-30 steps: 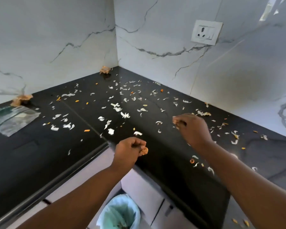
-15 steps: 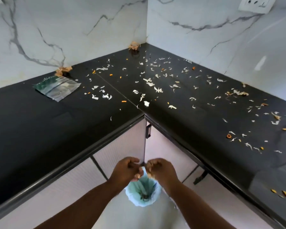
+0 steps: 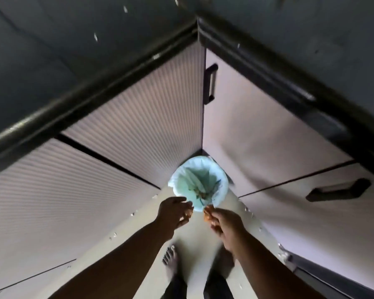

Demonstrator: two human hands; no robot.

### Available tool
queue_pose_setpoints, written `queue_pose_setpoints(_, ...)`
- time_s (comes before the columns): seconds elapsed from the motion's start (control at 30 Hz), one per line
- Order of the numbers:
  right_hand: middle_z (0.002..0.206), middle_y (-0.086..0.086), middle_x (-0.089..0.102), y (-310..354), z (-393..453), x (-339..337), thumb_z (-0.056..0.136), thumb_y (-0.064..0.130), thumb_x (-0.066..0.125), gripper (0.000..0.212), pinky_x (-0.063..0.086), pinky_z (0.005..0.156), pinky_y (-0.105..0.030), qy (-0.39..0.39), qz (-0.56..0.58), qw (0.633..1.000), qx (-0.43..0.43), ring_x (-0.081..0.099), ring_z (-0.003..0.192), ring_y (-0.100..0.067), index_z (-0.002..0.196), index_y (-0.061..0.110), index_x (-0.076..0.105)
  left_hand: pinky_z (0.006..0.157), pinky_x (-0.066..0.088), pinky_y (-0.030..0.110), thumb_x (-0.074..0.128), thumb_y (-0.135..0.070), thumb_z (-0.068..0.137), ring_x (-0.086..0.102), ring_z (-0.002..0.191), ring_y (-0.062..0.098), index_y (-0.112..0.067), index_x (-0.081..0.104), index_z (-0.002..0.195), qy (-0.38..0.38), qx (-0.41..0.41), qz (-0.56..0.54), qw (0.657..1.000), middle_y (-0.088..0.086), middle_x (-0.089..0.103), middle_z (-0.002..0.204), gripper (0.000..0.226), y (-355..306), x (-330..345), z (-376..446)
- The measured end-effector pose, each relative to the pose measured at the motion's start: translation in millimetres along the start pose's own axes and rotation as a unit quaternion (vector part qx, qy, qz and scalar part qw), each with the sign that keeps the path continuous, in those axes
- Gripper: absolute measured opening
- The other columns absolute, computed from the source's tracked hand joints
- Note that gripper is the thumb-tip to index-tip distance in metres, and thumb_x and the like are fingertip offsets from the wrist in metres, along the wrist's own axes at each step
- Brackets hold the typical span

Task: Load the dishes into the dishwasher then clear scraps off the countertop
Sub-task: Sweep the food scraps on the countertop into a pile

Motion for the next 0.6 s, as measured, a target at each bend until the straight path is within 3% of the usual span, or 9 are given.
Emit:
queue_pose_setpoints(0.07, 0.064, -0.003, 0.064, 10.4, 29.1, 9.9, 0.089, 0.021, 0.067, 0.019, 0.034, 0.043, -0.018, 0.014, 0.020, 0.999, -0.032, 0.049, 0.050, -0.009, 0.093, 0.003, 0.065, 0.067, 0.048, 0.026, 0.067, -0.005, 0.085, 0.060, 0.070, 0.018, -0.008, 0.060, 0.112, -0.009, 0.026, 0.018, 0.999, 0.004, 0.069, 0.079, 0.028, -2.2, 7.1, 24.8)
queue_pose_setpoints(0.13, 0.095, -0.007, 0.067, 16.9, 51.8, 10.3, 0.085, 0.032, 0.070, 0.032, 0.046, 0.051, -0.022, -0.025, 0.011, 0.999, -0.047, 0.061, 0.074, -0.016, 0.108, 0.010, 0.062, 0.075, 0.053, 0.032, 0.071, -0.021, 0.085, 0.063, 0.090, 0.017, -0.013, 0.061, 0.120, 0.002, 0.033, 0.033, 0.999, 0.004, 0.070, 0.097, 0.037, -6.2, 13.5, 43.4)
queue_pose_setpoints(0.2, 0.111, -0.009, 0.061, 17.0, 66.4, 3.2, 0.083, 0.039, 0.068, 0.049, 0.047, 0.057, -0.026, -0.081, -0.040, 0.995, -0.044, 0.060, 0.085, -0.021, 0.123, 0.017, 0.052, 0.086, 0.052, 0.040, 0.068, -0.043, 0.085, 0.058, 0.106, 0.014, -0.024, 0.061, 0.118, 0.031, 0.022, 0.050, 0.998, -0.003, 0.066, 0.115, 0.038, -9.5, 19.1, 54.6)
queue_pose_setpoints(0.3, 0.108, -0.012, 0.059, 16.2, 62.9, -11.9, 0.083, 0.037, 0.066, 0.062, 0.051, 0.067, -0.033, -0.129, -0.098, 0.985, -0.051, 0.058, 0.078, -0.023, 0.136, 0.013, 0.044, 0.094, 0.036, 0.035, 0.053, -0.051, 0.093, 0.051, 0.098, 0.008, -0.028, 0.054, 0.119, 0.026, 0.044, 0.061, 0.997, -0.008, 0.059, 0.111, 0.035, -16.7, 19.0, 58.7)
queue_pose_setpoints(0.4, 0.124, -0.016, 0.058, 21.5, 35.2, -27.6, 0.087, 0.033, 0.064, 0.065, 0.046, 0.091, -0.033, -0.156, -0.190, 0.966, -0.077, 0.058, 0.108, -0.032, 0.141, 0.007, 0.038, 0.098, 0.033, 0.032, 0.051, -0.055, 0.092, 0.048, 0.110, 0.013, -0.024, 0.056, 0.118, 0.004, 0.076, 0.124, 0.989, -0.008, 0.056, 0.115, 0.041, -21.3, 13.3, 36.5)
queue_pose_setpoints(0.43, 0.130, -0.017, 0.055, 24.1, 22.2, -30.7, 0.089, 0.032, 0.061, 0.064, 0.042, 0.092, -0.029, -0.159, -0.226, 0.957, -0.084, 0.055, 0.116, -0.031, 0.142, 0.006, 0.036, 0.100, 0.036, 0.031, 0.054, -0.062, 0.087, 0.052, 0.113, 0.015, -0.021, 0.060, 0.115, 0.002, 0.092, 0.160, 0.983, -0.006, 0.060, 0.117, 0.051, -21.4, 12.1, 28.1)
queue_pose_setpoints(0.5, 0.135, -0.015, 0.053, 33.5, -5.5, -31.1, 0.092, 0.032, 0.057, 0.061, 0.039, 0.092, -0.030, -0.153, -0.299, 0.935, -0.115, 0.052, 0.121, -0.030, 0.142, 0.008, 0.033, 0.106, 0.035, 0.030, 0.054, -0.073, 0.078, 0.051, 0.124, 0.018, -0.018, 0.060, 0.127, 0.000, 0.130, 0.262, 0.956, 0.000, 0.059, 0.132, 0.073, -22.4, 9.6, 8.5)
queue_pose_setpoints(0.6, 0.131, -0.009, 0.057, 53.6, -49.1, -14.8, 0.090, 0.034, 0.057, 0.056, 0.042, 0.092, -0.033, -0.134, -0.415, 0.879, -0.191, 0.054, 0.120, -0.029, 0.138, 0.015, 0.035, 0.104, 0.025, 0.020, 0.050, -0.058, 0.091, 0.036, 0.138, 0.016, -0.021, 0.040, 0.145, 0.007, 0.148, 0.385, 0.911, -0.002, 0.039, 0.151, 0.067, -34.4, 15.7, -38.0)
Point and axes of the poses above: each hand's wrist, its own z-axis towards the middle knuckle, its own x-axis out of the palm, y = z × x, the point moved 4 cm from there along z, towards the middle knuckle
